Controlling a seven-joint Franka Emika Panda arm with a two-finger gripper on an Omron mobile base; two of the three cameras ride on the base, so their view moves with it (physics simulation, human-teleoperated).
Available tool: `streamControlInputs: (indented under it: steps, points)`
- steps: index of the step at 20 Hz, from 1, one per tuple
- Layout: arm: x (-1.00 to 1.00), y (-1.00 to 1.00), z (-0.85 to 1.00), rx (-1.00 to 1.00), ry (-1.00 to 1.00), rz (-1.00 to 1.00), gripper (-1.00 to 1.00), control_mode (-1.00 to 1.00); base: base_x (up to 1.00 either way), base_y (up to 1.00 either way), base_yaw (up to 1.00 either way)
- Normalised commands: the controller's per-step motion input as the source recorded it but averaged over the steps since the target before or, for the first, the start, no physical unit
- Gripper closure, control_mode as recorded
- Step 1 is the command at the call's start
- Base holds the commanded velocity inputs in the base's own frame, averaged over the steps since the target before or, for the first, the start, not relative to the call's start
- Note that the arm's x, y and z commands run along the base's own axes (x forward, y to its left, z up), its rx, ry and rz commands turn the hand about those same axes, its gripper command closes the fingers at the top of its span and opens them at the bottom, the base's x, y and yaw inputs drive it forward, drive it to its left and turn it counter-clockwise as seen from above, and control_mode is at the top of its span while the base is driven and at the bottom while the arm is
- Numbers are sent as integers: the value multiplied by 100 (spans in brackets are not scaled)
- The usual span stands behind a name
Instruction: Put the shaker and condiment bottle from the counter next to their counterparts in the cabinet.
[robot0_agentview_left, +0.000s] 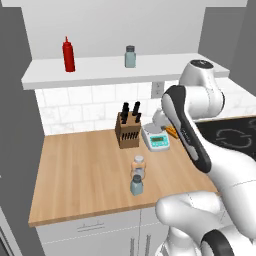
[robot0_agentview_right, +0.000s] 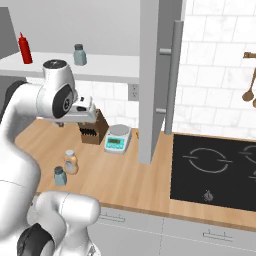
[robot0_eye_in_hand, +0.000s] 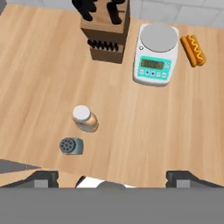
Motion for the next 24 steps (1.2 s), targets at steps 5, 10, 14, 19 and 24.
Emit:
streamControlInputs:
  steps: [5, 10, 14, 19, 24]
  points:
    - [-29, 30, -15, 0, -3, 43, -100, -100, 0, 0, 0]
    - [-9, 13, -37, -5, 0, 56, -100, -100, 0, 0, 0]
    - [0, -5, -10, 0, 0, 34, -100, -100, 0, 0, 0]
    - [4, -43, -2, 13, -2, 31, -100, -100, 0, 0, 0]
    - [4, -11, -64, 7, 9, 19, -100, -100, 0, 0, 0]
